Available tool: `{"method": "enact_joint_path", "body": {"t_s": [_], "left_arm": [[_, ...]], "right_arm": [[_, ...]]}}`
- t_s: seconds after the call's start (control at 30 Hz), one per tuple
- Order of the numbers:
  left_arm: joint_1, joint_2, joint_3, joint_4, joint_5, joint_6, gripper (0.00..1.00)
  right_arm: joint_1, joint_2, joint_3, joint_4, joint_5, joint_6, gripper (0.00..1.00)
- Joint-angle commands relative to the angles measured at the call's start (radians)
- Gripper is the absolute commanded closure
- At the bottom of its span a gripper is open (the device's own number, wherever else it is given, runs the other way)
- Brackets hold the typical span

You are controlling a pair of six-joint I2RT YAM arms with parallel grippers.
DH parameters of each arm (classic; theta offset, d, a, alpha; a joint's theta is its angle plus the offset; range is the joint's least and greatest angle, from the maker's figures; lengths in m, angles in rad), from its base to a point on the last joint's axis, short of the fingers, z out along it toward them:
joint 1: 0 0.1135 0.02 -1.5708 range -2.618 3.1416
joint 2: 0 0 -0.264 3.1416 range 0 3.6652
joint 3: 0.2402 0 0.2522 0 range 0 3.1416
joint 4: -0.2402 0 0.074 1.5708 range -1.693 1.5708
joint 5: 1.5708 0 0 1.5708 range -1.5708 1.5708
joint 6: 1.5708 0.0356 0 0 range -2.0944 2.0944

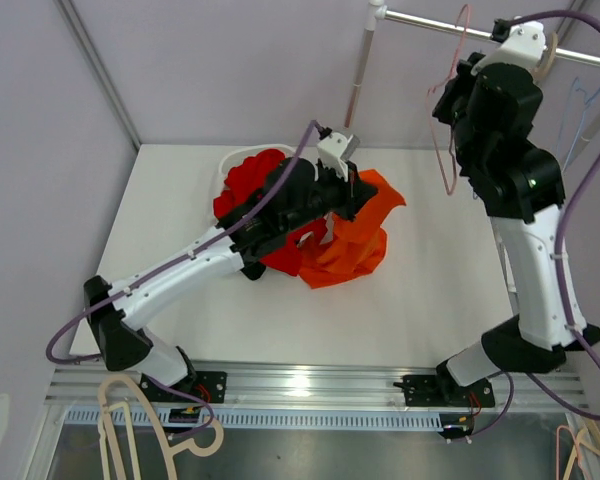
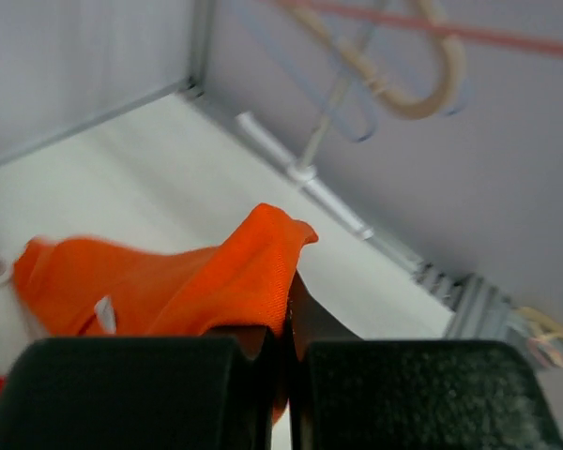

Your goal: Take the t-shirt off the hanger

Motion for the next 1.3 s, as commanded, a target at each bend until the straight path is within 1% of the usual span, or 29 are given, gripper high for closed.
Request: {"method": "enact_joint_path", "body": {"t_s": [0.0, 0.1, 0.2, 0.23, 0.27, 0.37, 0.4, 0.43, 0.47, 0.5, 0.53, 0.57, 0.63, 0.67, 0.73, 0.77, 0.87, 1.0, 1.17, 1.27], "left_arm": [[-0.024, -0.062, 0.106, 0.04, 0.236, -0.081, 0.99], [-0.07, -0.056, 0.179, 0.018, 0.271, -0.085, 0.99], [-0.07, -0.049, 0.287, -0.012, 0.34, -0.114, 0.99], [-0.066, -0.041, 0.381, -0.037, 0.363, -0.114, 0.99], [-0.061, -0.041, 0.382, -0.048, 0.377, -0.12, 0.99], [-0.032, 0.014, 0.616, -0.088, 0.464, -0.163, 0.99], [-0.024, 0.061, 0.667, -0.111, 0.472, -0.171, 0.99], [-0.012, 0.086, 0.766, -0.137, 0.477, -0.182, 0.99], [0.019, 0.108, 0.811, -0.178, 0.483, -0.194, 0.99], [0.04, 0.128, 0.885, -0.185, 0.51, -0.209, 0.99], [0.063, 0.146, 0.926, -0.182, 0.523, -0.244, 0.99], [0.121, 0.145, 0.937, -0.162, 0.531, -0.261, 0.99], [0.195, 0.123, 0.924, -0.154, 0.511, -0.295, 0.99], [0.273, 0.116, 0.915, -0.159, 0.497, -0.297, 0.99], [0.347, 0.085, 0.884, -0.203, 0.427, -0.272, 0.99], [0.411, 0.07, 0.841, -0.209, 0.401, -0.259, 0.99], [0.502, 0.025, 0.745, -0.206, 0.287, -0.19, 0.99], [0.563, 0.039, 0.755, -0.213, 0.192, -0.087, 0.99], [0.628, 0.109, 0.855, -0.203, 0.176, -0.058, 0.99], [0.642, 0.132, 0.833, -0.155, 0.144, -0.041, 0.99]], "right_arm": [[-0.072, 0.089, 0.106, 0.098, -0.03, -0.038, 1.0], [-0.109, 0.145, 0.14, 0.146, -0.049, -0.051, 1.0], [-0.153, 0.181, 0.135, 0.187, -0.066, -0.047, 1.0], [-0.176, 0.187, 0.128, 0.195, -0.081, -0.04, 1.0], [-0.19, 0.193, 0.128, 0.204, -0.093, -0.035, 1.0], [-0.236, 0.21, 0.102, 0.239, -0.132, -0.014, 1.0], [-0.244, 0.213, 0.086, 0.259, -0.138, -0.011, 1.0], [-0.251, 0.218, 0.075, 0.27, -0.144, -0.009, 1.0], [-0.261, 0.219, 0.069, 0.278, -0.147, -0.006, 1.0], [-0.265, 0.221, 0.066, 0.284, -0.15, -0.005, 1.0], [-0.27, 0.228, 0.066, 0.284, -0.153, -0.001, 1.0], [-0.276, 0.232, 0.066, 0.284, -0.161, 0.002, 1.0], [-0.279, 0.233, 0.066, 0.278, -0.166, 0.008, 1.0], [-0.279, 0.233, 0.066, 0.275, -0.169, 0.008, 1.0], [-0.279, 0.23, 0.063, 0.272, -0.169, 0.006, 1.0], [-0.279, 0.226, 0.06, 0.275, -0.169, 0.006, 1.0], [-0.281, 0.219, 0.055, 0.278, -0.173, 0.005, 1.0], [-0.282, 0.213, 0.054, 0.283, -0.17, 0.005, 1.0], [-0.282, 0.216, 0.057, 0.286, -0.17, 0.005, 1.0], [-0.284, 0.219, 0.051, 0.278, -0.164, 0.002, 1.0]]}}
